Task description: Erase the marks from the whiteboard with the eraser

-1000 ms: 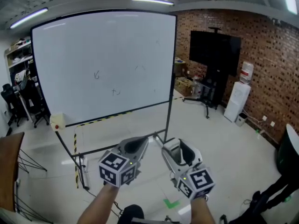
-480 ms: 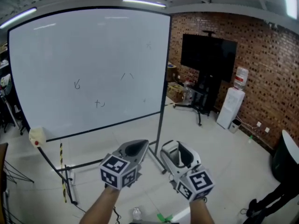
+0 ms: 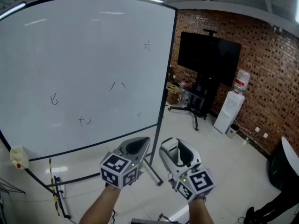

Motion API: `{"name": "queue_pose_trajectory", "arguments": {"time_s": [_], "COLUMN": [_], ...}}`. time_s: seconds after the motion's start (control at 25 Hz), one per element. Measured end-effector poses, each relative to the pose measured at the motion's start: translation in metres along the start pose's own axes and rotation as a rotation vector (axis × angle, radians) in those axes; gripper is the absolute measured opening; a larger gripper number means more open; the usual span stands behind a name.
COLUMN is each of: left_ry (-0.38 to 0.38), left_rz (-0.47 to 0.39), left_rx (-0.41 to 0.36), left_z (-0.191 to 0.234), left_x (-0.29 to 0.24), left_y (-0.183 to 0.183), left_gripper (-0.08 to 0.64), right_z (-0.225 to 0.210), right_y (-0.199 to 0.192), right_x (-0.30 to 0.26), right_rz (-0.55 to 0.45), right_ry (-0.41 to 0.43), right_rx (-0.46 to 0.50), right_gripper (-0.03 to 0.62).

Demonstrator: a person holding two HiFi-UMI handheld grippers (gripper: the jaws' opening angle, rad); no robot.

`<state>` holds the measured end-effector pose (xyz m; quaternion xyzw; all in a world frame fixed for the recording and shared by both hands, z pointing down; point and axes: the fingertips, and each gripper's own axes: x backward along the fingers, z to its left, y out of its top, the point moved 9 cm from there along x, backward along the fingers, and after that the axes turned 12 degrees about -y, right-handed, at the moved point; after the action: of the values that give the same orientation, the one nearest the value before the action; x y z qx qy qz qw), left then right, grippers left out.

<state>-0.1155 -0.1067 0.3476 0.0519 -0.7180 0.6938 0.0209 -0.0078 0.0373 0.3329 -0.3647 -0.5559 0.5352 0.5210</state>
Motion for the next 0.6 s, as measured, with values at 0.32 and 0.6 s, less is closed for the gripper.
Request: {"name": "queue_pose_trajectory", "arguments": {"time_s": [0.32,0.6], "left_ry": [0.017,0.177], "left_rz": [-0.002,-0.007], "left_rx": [-0.019,-0.079], "left_z": [0.059,0.107], "left_x": [-0.055,-0.098], "left_y": [0.001,0.013], "left_gripper": [-0.008,-0.008], "right_z": [-0.044,-0.093], "right_y": [-0.009,-0.018], "right_x": [-0.078,-0.153], "right_rz": [-0.043,-0.11], "right_ry": [0.023,0.156], "right_rx": [-0.006,-0.011], "right_gripper": [0.265,0.265]}}
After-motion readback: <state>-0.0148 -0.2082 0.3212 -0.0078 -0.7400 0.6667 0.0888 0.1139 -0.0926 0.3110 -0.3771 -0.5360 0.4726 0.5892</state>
